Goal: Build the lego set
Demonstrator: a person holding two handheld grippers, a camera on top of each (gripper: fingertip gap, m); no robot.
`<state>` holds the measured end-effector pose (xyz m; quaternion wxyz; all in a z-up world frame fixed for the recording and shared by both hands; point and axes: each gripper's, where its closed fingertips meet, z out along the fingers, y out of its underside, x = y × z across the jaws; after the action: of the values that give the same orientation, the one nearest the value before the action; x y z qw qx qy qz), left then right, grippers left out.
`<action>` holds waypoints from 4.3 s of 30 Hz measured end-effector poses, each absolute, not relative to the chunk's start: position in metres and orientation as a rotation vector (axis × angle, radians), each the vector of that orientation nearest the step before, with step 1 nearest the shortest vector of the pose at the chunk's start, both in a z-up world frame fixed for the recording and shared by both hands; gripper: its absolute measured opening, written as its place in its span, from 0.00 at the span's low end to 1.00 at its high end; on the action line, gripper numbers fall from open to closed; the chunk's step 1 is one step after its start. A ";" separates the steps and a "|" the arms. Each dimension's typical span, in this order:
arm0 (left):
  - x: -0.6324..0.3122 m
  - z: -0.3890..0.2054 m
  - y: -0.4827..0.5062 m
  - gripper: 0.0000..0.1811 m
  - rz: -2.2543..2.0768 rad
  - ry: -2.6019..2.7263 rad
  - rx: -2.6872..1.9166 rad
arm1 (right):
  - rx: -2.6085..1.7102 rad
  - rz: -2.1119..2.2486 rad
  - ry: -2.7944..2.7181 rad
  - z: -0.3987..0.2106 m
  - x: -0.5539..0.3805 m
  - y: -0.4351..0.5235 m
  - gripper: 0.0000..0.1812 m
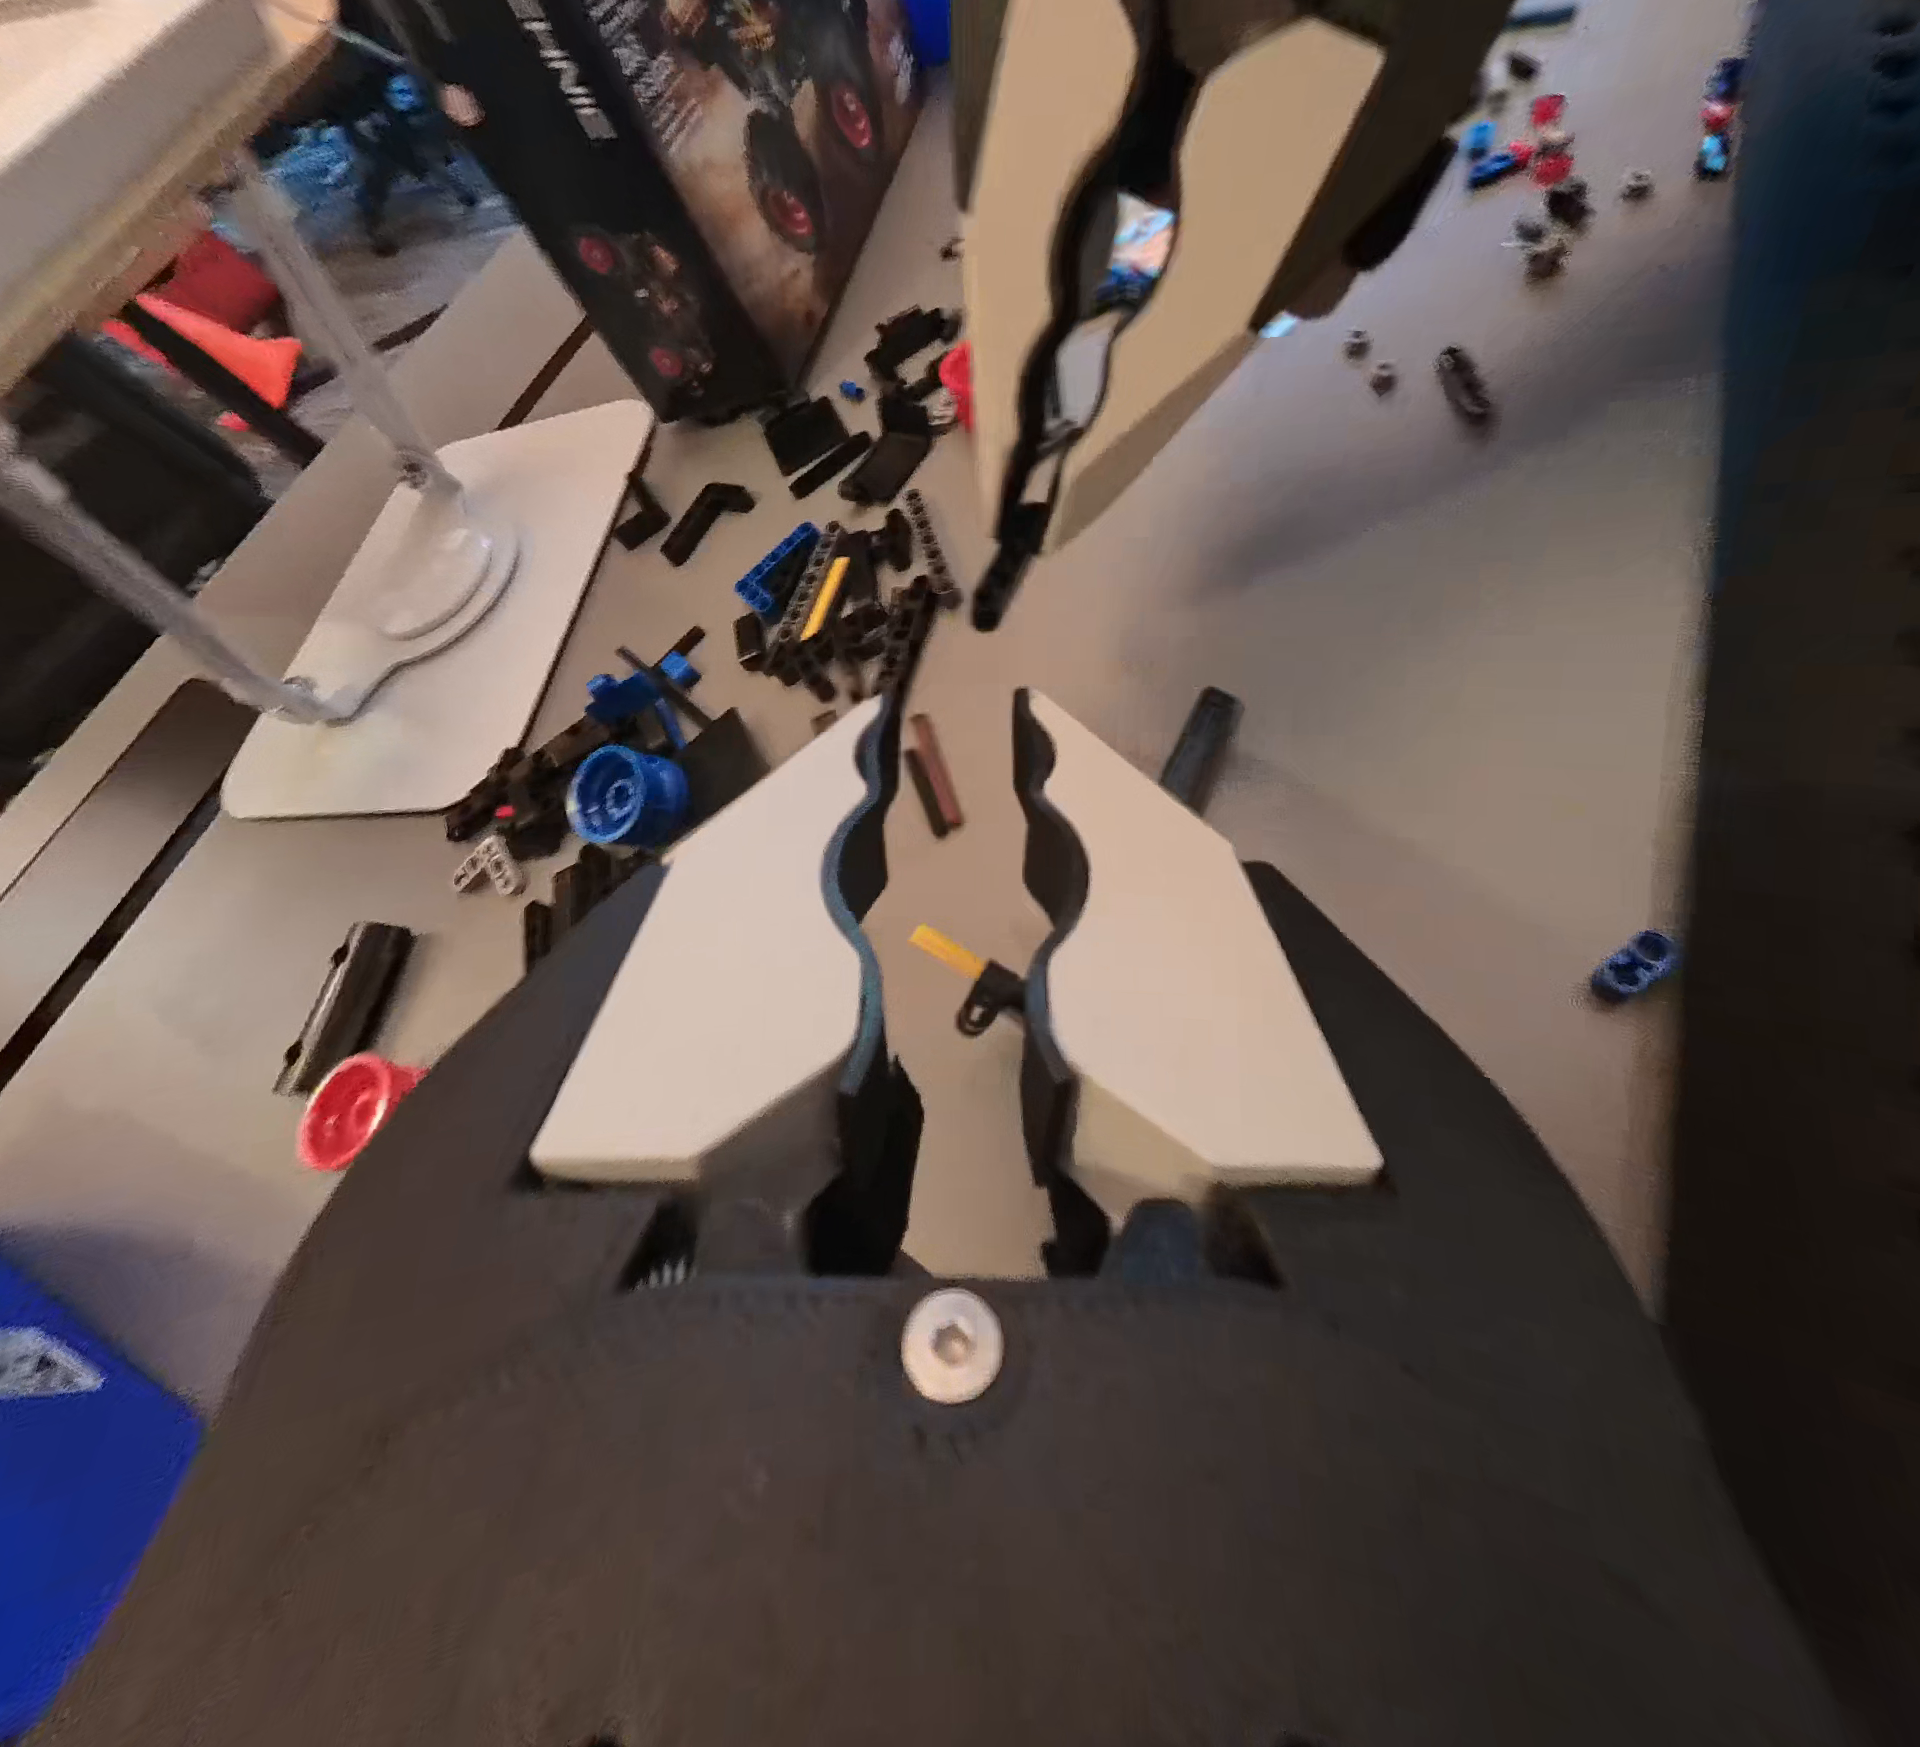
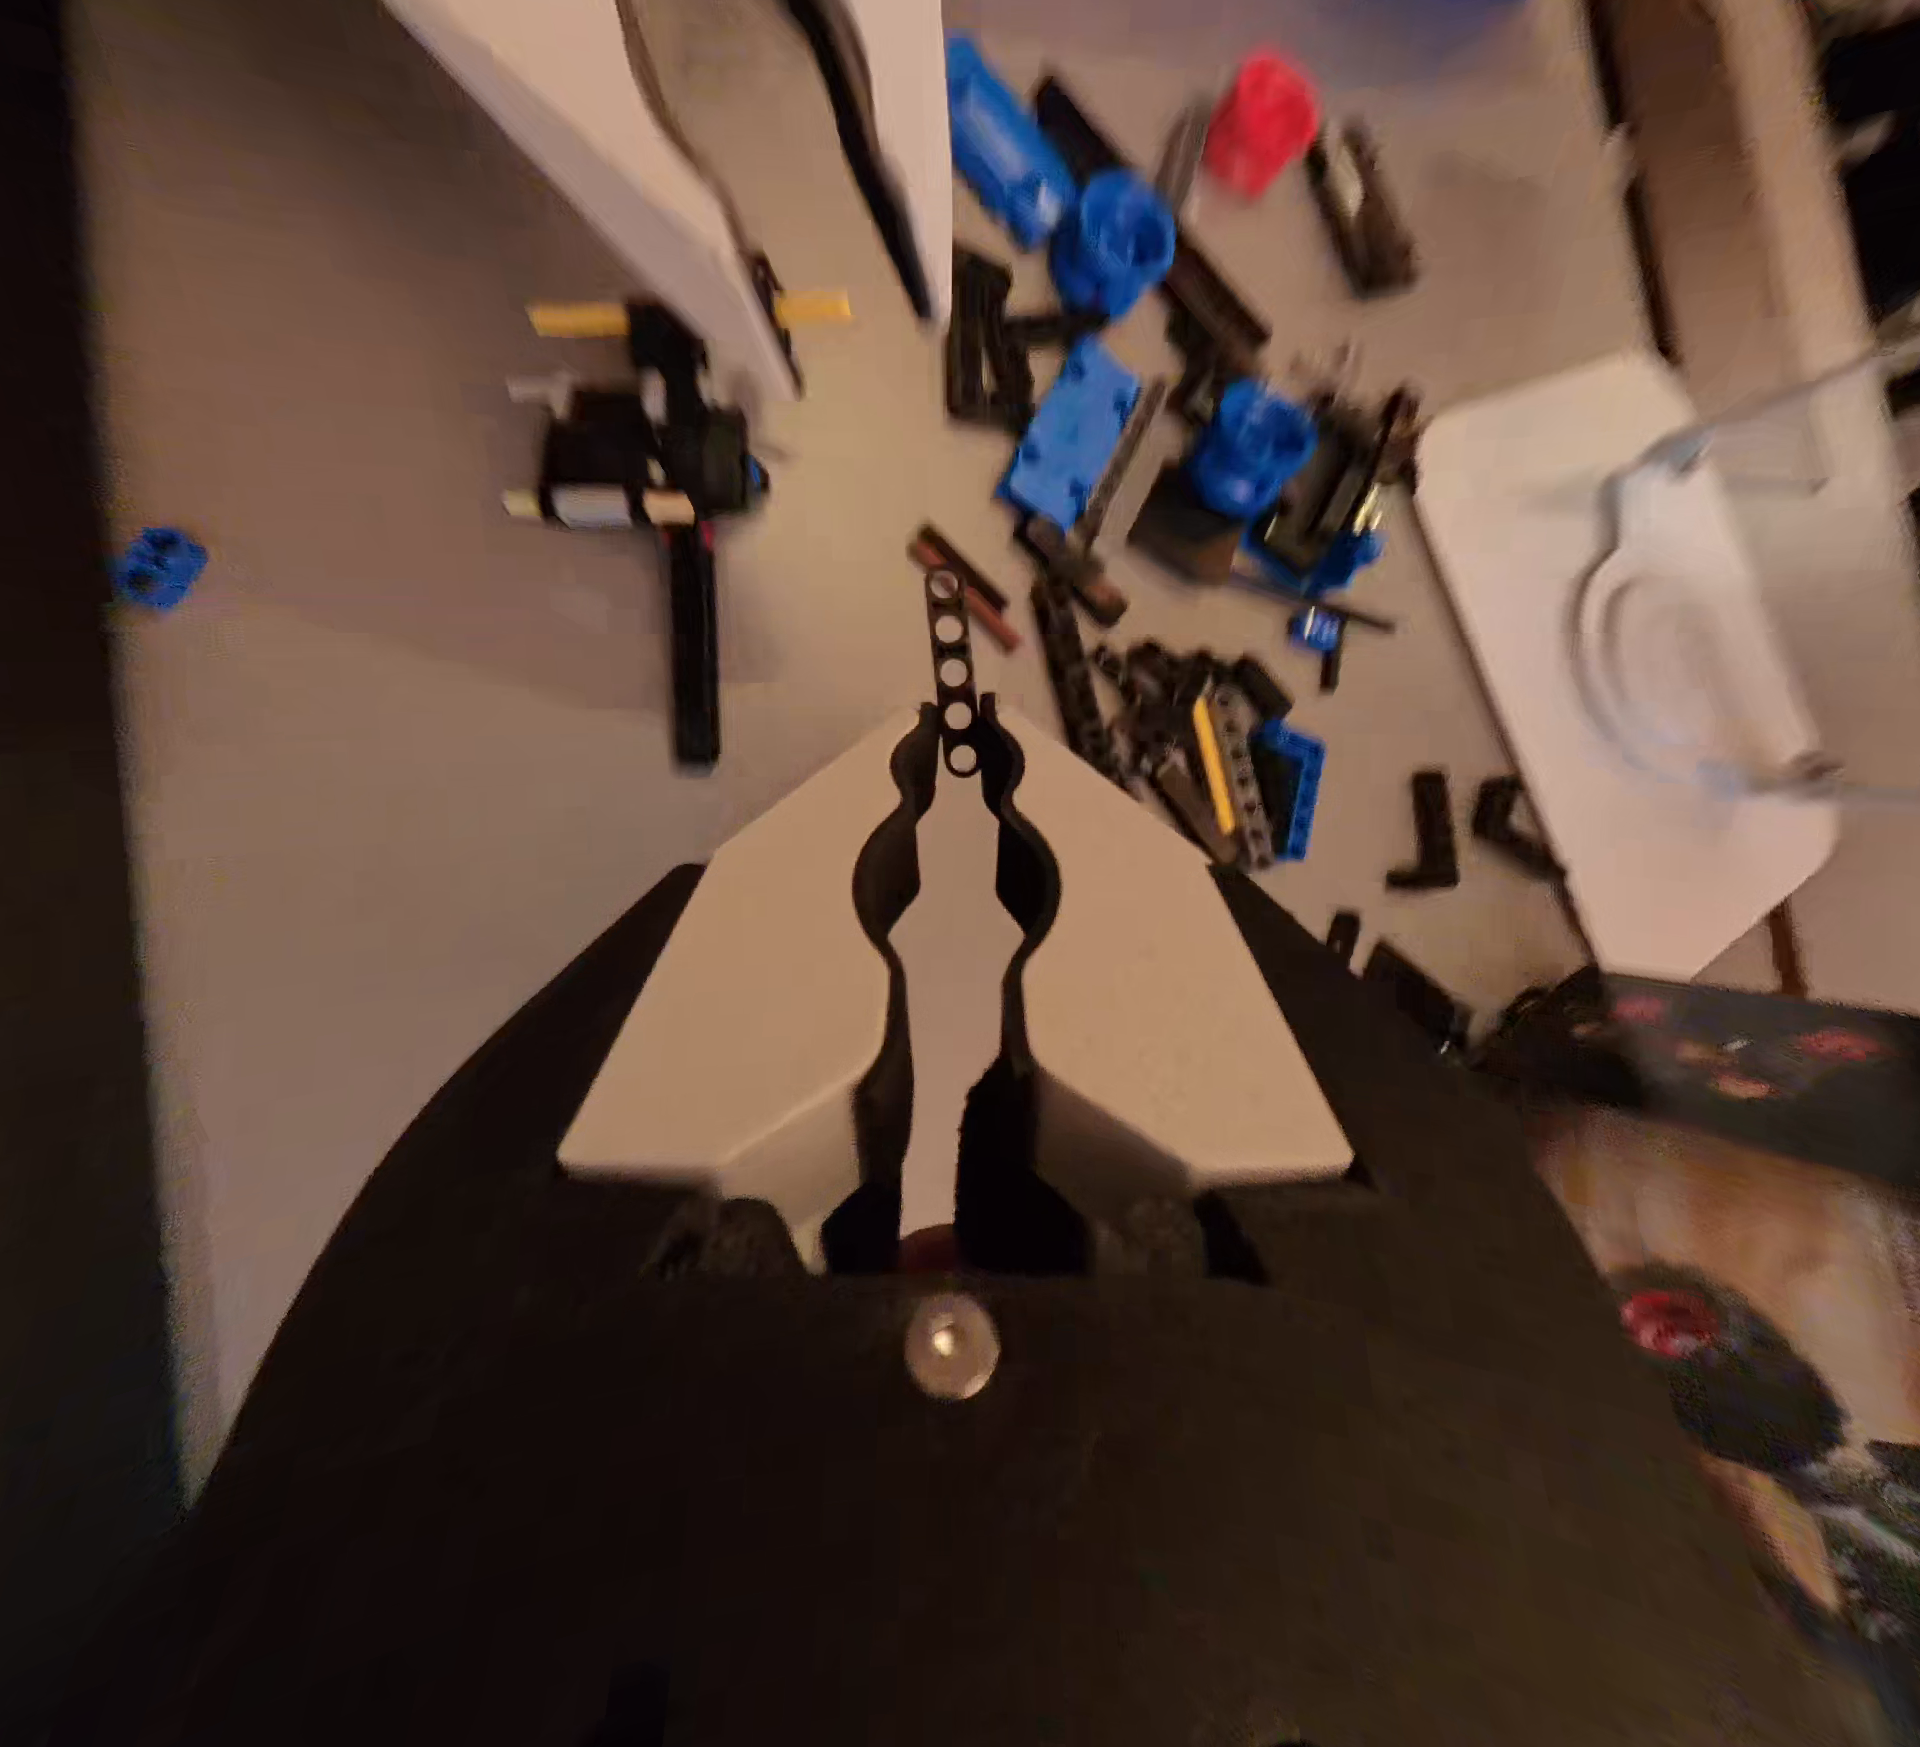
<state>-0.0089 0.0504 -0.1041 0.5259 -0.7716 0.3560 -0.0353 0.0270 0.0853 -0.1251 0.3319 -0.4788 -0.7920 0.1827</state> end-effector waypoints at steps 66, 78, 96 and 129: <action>-0.116 -0.048 0.067 0.05 0.149 0.284 -1.715 | -1.478 0.591 -1.984 -0.130 0.071 0.118 0.08; -0.120 -0.042 0.066 0.05 0.173 0.268 -1.683 | -1.517 0.624 -1.820 -0.124 0.068 0.148 0.08; -0.125 -0.042 0.066 0.05 0.173 0.255 -1.678 | -1.458 0.401 -2.053 -0.138 0.060 0.173 0.10; -0.124 -0.039 0.066 0.04 0.201 0.267 -1.660 | -1.609 0.448 -2.033 -0.141 0.101 0.124 0.04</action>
<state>-0.1243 0.0659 -0.0385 0.6624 -0.7344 0.1183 0.0887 0.1011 0.1244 -0.1411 0.2525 -0.5918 -0.7476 0.1649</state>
